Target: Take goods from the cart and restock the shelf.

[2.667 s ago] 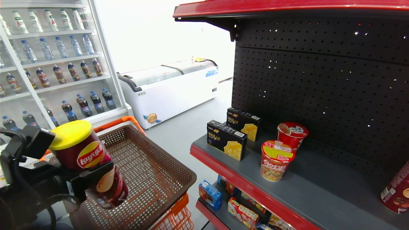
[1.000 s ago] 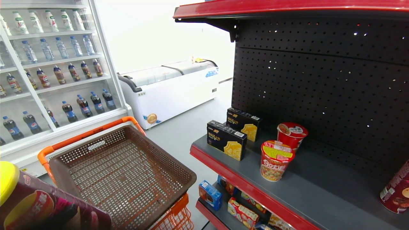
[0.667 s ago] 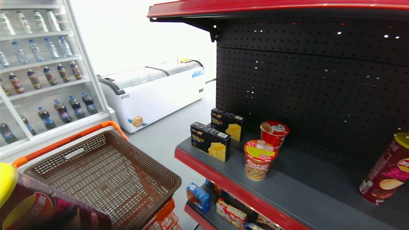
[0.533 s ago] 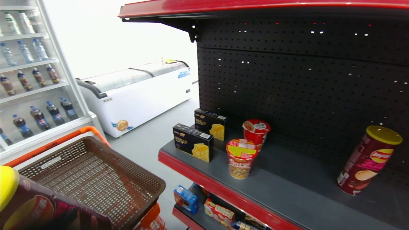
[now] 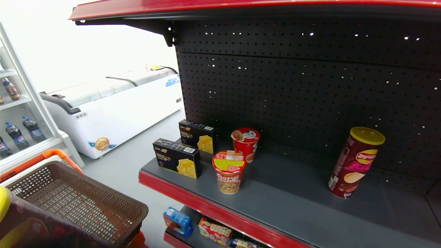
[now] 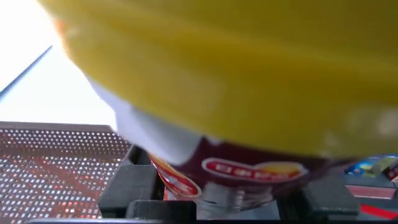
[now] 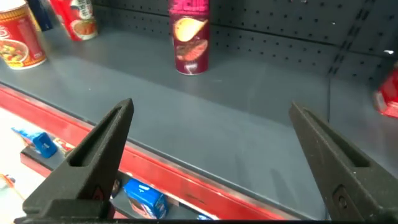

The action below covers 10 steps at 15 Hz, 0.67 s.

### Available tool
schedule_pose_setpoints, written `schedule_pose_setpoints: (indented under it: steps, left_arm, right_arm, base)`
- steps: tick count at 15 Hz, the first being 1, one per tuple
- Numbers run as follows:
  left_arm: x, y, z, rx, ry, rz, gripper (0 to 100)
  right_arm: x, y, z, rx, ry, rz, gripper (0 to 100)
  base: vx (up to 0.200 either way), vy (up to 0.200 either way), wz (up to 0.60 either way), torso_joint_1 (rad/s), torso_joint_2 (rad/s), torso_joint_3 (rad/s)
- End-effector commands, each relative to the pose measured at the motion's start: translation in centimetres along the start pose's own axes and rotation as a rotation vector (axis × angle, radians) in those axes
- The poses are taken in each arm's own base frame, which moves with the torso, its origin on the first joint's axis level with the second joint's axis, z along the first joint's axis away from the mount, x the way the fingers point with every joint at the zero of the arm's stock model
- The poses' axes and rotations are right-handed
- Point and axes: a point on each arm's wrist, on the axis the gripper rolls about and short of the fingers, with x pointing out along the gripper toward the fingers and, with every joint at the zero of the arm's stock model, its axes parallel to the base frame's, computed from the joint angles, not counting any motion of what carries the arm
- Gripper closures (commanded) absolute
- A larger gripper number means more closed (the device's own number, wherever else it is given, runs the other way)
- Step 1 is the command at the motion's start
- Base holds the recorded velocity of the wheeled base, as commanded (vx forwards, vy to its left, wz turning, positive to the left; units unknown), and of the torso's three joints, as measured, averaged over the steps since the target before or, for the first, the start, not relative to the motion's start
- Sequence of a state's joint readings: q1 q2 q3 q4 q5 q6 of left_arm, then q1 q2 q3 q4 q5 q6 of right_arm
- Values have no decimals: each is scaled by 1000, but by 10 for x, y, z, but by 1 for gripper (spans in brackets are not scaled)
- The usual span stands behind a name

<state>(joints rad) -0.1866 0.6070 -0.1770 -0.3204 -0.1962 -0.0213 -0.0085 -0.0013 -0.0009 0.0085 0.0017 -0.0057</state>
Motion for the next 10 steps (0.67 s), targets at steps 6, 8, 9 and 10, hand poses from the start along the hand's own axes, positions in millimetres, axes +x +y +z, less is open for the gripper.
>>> schedule_pose_setpoints:
  steps: [6, 8, 9, 10]
  left_arm:
    - [-1, 0, 2, 0, -10, 8, 100]
    - [1, 0, 8, 1, -15, 16, 100]
    - [1, 0, 12, 2, -12, 13, 100]
    - [0, 0, 17, 5, -10, 11, 100]
  right_arm:
    - [0, 0, 0, 0, 0, -1, 0]
    - [0, 0, 0, 0, 1, -1, 0]
    - [0, 0, 0, 0, 0, -1, 0]
    - [0, 0, 0, 0, 0, -1, 0]
  base:
    - [0, 0, -300, 0, 1, 1]
    - [0, 0, 0, 0, 0, 0]
    - [0, 0, 0, 0, 0, 0]
    - [0, 0, 0, 0, 0, 0]
